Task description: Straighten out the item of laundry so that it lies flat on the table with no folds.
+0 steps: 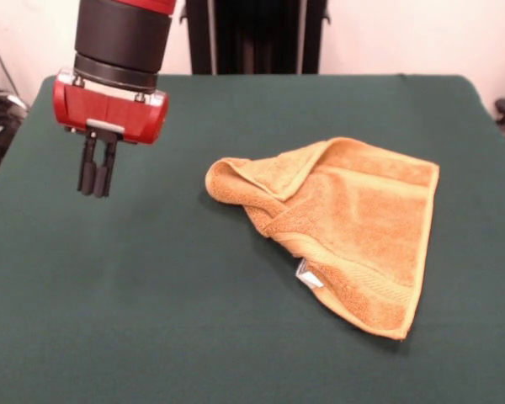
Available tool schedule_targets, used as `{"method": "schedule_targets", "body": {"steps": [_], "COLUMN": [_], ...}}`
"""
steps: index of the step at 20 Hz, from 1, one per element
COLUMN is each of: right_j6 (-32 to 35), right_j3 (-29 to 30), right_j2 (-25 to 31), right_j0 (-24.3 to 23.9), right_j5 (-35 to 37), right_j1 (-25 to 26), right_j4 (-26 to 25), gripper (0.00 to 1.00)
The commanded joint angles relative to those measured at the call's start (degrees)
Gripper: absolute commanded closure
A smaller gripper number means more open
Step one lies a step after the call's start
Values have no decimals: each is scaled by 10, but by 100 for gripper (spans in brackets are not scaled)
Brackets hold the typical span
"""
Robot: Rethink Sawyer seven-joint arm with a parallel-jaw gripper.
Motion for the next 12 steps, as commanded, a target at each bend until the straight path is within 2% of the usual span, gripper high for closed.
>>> {"method": "schedule_targets", "body": {"steps": [1,12], "right_j6": [78,87], "right_j3": [21,17], "right_j2": [59,48], "right_j0": [12,23], "right_j5": [119,160], "right_j1": [15,9], "right_j4": [17,16], "gripper": [100,100]}}
